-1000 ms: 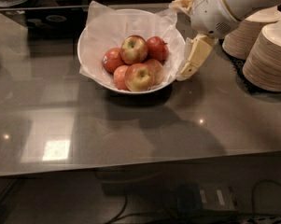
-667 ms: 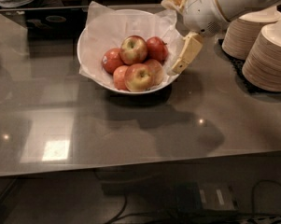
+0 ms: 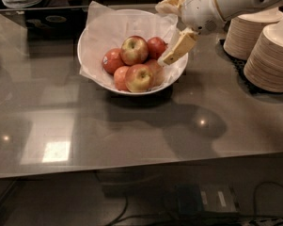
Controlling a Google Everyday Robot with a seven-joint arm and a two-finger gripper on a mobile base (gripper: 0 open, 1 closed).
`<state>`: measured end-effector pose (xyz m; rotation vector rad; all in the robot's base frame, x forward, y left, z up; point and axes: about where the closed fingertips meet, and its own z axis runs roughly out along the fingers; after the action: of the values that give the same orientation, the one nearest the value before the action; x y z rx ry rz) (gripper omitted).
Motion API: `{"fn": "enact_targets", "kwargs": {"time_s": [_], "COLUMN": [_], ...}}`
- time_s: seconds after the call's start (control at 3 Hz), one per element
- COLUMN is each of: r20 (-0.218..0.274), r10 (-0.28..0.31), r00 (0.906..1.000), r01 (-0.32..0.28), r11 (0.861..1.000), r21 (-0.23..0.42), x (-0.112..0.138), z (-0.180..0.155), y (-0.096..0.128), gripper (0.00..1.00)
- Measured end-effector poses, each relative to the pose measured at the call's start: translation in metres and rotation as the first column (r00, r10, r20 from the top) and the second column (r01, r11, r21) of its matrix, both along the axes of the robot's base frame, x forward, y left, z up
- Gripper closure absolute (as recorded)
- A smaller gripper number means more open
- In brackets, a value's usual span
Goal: Pick apple from white bowl
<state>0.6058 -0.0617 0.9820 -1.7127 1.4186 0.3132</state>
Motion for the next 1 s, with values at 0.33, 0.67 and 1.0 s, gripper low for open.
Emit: {"fn": "enact_targets", "kwargs": {"time_s": [0.33, 0.67, 1.0], "r20": [-0.002, -0.005, -0.004], "r10": [0.012, 0.022, 0.045], "r00": [0.9999, 0.9998, 0.9990], "r01": [-0.012, -0.022, -0.044], "r11": [1.000, 0.999, 0.998], "r21": [0.023, 0.039, 0.055], "x": [0.006, 0.012, 0.022], "z": [0.000, -0.001, -0.005], "y": [0.003, 0.005, 0.009], "gripper": [0.27, 0.27, 0.28]}}
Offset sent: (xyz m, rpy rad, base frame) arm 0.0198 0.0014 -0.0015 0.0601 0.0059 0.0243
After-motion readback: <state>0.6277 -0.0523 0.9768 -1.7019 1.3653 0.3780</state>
